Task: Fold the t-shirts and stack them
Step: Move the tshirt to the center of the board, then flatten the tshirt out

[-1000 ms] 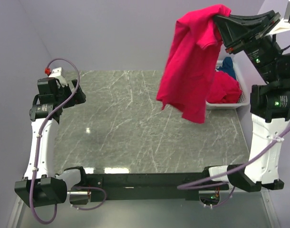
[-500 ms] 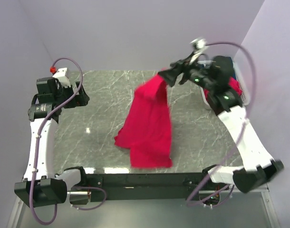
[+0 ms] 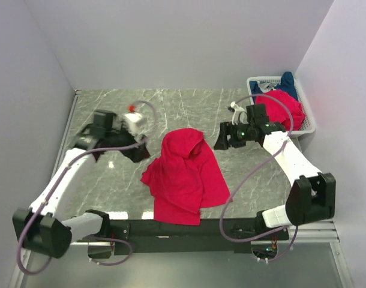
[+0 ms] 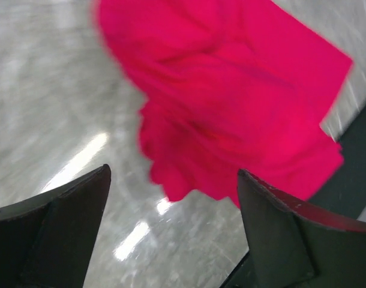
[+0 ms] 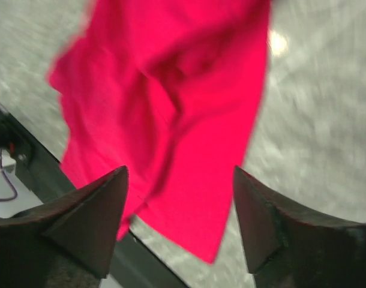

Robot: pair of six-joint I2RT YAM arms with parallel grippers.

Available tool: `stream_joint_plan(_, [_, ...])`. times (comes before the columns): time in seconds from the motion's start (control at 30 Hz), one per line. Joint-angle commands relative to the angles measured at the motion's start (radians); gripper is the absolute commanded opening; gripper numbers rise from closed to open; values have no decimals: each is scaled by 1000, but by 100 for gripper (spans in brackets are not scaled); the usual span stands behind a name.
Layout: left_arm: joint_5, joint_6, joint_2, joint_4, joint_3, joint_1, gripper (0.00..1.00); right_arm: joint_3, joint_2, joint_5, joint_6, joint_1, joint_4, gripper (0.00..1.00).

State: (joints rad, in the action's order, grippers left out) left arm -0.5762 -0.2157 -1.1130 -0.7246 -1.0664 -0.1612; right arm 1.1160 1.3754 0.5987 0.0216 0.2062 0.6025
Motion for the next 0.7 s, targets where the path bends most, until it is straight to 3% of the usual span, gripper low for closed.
stream_joint_plan(0.0, [67, -83, -70, 82, 14, -211, 89, -44, 56, 33, -54, -48, 78, 75])
stream_joint_plan(0.17, [243, -135, -189, 149, 48, -539, 84, -81, 166, -3, -97, -67, 163, 67])
stream_joint_plan(0.37, [263, -140, -284, 200, 56, -744, 75, -99, 260, -8, -92, -65, 195, 65])
stream_joint_plan(0.67, [286, -191, -295, 296, 114, -1044, 74, -119, 353, -17, -91, -65, 212, 63])
